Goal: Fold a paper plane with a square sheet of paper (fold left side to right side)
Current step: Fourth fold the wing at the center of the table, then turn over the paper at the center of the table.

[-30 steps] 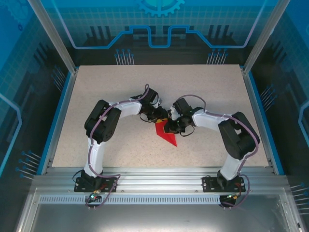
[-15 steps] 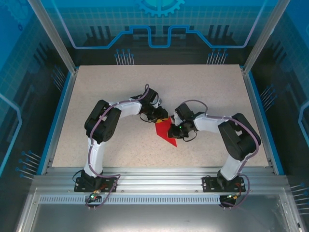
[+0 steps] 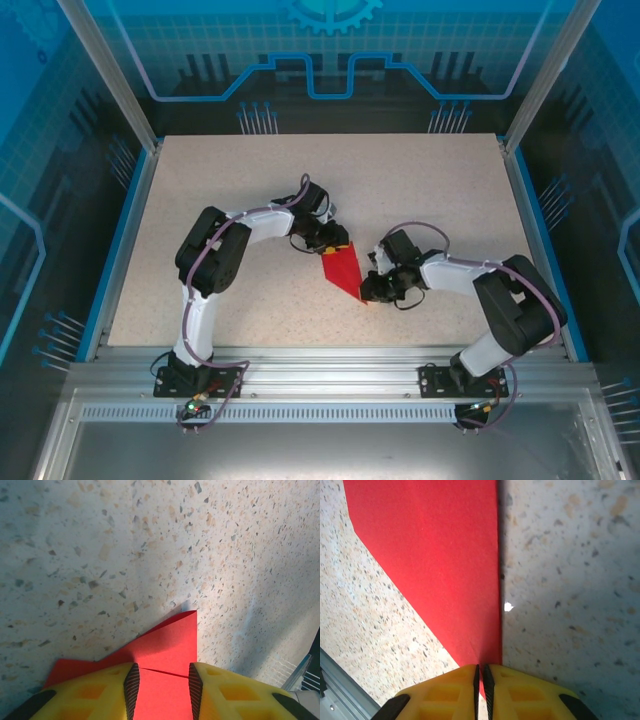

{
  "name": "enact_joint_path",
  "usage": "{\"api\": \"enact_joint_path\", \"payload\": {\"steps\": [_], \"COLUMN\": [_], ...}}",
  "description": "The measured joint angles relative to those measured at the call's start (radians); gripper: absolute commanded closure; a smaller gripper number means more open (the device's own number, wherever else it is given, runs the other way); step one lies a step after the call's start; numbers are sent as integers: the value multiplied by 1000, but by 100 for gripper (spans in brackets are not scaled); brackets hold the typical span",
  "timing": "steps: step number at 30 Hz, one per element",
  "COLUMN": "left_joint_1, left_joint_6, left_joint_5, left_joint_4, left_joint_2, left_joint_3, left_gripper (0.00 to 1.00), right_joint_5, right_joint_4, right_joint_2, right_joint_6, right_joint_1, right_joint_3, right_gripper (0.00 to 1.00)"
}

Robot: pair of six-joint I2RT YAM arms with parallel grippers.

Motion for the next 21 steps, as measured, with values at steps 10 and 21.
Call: {"api": "enact_joint_path", "payload": {"steps": [10, 21], "left_joint_1": [12, 90], "left_joint_6": [22, -8], "left_joint_5": [1, 17], "left_joint_4": [-52, 50], "left_joint_2": [-65, -330], "left_joint_3": [19, -178], "left_gripper": [37, 35], "right_joint_5": [-16, -64], "right_joint_4": [-143, -59], "right_joint_2": [-196, -279], "right_joint_6": [-90, -206], "right_joint_1": [-47, -138], "right_joint_3": [-31, 6], "right_gripper": [61, 43]}}
